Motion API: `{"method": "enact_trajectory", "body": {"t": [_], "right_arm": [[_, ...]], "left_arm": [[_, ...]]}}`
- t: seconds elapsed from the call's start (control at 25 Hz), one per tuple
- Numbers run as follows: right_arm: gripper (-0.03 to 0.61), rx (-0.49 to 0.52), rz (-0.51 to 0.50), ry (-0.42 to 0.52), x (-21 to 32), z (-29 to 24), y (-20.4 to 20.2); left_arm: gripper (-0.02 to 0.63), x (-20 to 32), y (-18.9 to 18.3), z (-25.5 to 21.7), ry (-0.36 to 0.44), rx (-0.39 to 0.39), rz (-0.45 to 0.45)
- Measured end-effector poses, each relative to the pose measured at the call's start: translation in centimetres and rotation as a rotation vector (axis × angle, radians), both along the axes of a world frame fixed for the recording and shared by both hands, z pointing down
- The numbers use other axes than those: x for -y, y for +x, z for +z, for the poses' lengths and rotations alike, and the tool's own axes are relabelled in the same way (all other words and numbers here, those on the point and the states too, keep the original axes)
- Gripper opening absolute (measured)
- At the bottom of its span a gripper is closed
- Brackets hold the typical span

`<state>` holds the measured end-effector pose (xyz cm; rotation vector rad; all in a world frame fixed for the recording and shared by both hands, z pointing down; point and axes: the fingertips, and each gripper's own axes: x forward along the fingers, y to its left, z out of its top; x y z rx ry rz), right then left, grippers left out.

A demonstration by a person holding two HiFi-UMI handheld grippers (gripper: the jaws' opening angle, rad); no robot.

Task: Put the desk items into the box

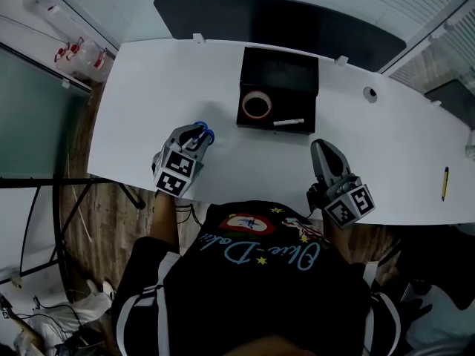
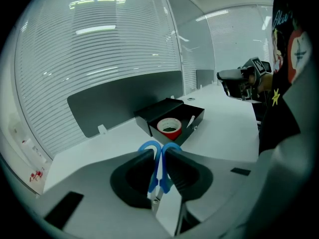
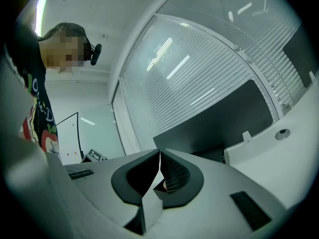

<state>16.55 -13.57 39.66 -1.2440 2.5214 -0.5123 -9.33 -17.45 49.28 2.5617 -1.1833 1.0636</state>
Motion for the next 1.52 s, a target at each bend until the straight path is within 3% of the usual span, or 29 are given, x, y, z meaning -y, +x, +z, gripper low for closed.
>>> {"method": "enact_trajectory", "body": {"t": [0.48,0.84,1.52], "right_arm": [[0.012,0.015,0.063,-0.020,-0.8,0.7,1.6],[0.012,0.018,0.132,-0.022,-1.9,0.9,3.6],[0.012,0.003,0.279,-0.029,-5.0,0.7,7.0]], "left_arm": [[0.101,1.0,1.7,-1.0,0.023,-0.025,0.031],[0.101,2.3,5.1,-2.8,0.089,-0.007,0.124],[0.101,3.3,13.7,-5.4,0.190,-0.059,0.320]]}}
